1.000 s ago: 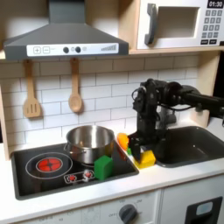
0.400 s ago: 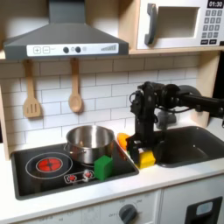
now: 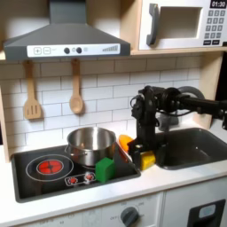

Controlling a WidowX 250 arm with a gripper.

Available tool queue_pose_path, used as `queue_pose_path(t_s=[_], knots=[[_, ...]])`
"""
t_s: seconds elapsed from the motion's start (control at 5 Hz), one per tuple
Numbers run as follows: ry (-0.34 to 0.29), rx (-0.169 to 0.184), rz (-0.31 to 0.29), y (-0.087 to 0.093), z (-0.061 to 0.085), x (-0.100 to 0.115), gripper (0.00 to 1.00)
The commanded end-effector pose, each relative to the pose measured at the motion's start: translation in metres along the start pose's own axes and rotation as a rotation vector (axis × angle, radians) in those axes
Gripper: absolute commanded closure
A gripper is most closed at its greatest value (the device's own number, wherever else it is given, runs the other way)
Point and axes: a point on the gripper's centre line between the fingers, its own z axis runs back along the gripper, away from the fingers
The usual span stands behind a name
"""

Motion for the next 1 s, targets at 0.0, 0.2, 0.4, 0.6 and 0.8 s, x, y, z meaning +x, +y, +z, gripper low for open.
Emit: queue_pose_path(t_s=[0.0,0.2,0.4,0.6,0.8], knots=[[-0.006,-0.008,0.0,-0.005,-0.004,0.005,0.0],[-0.028,0.005,0.026,-0.008,-0.004,0.009,0.0],[-0.067,0.018,0.074,-0.018,-0.001,0.01,0.0],[-0.088,0.041,0.159,-0.018,-0.002,0.012,0.0],[-0.095,0.098,0.233,-0.015,0.0,0.011,0.0]])
